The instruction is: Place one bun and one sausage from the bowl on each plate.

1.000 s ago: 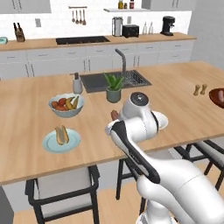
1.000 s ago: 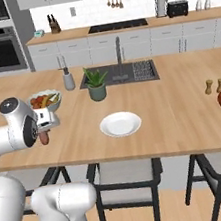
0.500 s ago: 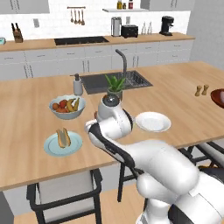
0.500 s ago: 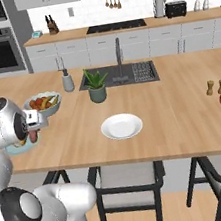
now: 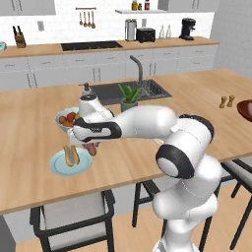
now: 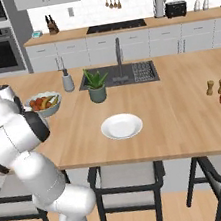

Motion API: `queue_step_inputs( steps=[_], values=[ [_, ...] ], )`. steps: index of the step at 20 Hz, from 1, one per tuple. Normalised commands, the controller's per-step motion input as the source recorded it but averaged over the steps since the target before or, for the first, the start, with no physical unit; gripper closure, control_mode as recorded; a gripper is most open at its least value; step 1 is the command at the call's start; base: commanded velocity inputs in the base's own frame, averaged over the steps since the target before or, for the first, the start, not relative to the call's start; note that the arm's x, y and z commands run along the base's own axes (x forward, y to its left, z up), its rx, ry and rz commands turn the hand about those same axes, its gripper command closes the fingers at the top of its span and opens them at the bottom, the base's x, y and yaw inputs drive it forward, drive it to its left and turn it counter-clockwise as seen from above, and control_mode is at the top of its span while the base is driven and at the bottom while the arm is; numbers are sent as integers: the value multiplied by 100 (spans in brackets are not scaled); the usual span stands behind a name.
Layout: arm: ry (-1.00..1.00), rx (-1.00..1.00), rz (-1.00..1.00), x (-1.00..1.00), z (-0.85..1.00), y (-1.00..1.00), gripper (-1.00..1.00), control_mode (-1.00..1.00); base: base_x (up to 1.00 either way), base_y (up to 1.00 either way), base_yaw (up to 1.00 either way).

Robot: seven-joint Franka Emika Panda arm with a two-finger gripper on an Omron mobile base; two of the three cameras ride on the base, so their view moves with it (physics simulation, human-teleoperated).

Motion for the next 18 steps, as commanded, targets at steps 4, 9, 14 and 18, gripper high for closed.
queue_step_inputs(
  steps=[4,9,14,18],
  values=[
    [4,-5,5,0,-89,19,100,-100,0,0,0],
    [2,2,0,33,-49,21,100,-100,0,0,0],
    [6,0,0,31,-68,5,100,-100,0,0,0],
    [5,0,0,30,-48,26,-100,-100,0,0,0]
  ],
)
